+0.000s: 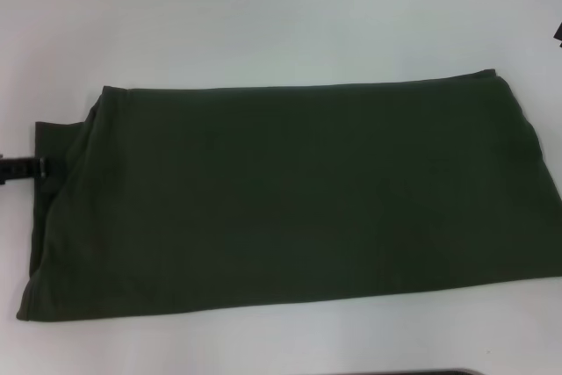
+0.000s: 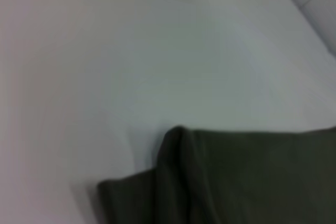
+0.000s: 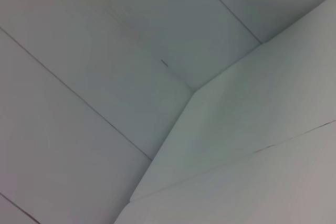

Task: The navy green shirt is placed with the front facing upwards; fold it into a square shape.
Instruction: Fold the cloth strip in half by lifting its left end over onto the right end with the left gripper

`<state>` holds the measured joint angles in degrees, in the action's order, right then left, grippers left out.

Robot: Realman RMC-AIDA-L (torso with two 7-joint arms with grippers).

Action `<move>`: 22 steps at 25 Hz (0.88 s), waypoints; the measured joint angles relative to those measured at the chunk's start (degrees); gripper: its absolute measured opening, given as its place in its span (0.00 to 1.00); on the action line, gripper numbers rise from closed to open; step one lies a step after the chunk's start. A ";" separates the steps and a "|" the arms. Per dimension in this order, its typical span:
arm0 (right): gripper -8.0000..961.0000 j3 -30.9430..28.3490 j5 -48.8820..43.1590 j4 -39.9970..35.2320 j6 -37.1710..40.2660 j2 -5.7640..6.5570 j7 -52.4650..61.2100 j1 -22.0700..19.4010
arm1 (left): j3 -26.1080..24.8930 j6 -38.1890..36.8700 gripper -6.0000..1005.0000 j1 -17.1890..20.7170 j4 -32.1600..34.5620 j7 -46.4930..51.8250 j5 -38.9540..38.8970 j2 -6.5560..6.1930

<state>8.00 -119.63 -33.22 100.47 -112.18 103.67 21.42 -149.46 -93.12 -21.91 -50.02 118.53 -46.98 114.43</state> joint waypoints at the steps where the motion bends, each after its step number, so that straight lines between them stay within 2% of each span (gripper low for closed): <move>1: 0.97 0.03 0.00 0.00 0.06 0.03 0.00 -0.02 | 0.00 -0.36 0.63 -0.17 0.02 0.35 1.24 -0.18; 7: 0.97 0.03 0.01 -0.21 0.16 0.16 0.03 -0.18 | 0.03 -1.84 0.63 -0.98 0.05 1.59 5.08 -1.22; 13: 0.97 0.01 0.01 -0.26 0.33 0.25 0.34 -0.35 | 0.03 -1.99 0.62 -2.62 1.63 2.14 9.48 -2.87; 22: 0.97 0.01 0.10 -0.43 0.90 0.14 1.35 -0.94 | 0.05 -1.95 0.62 -4.53 2.39 2.12 13.14 -3.17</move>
<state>8.00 -119.53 -33.66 101.37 -112.03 105.02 20.48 -149.42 -95.07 -26.43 -47.63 120.65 -33.83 111.25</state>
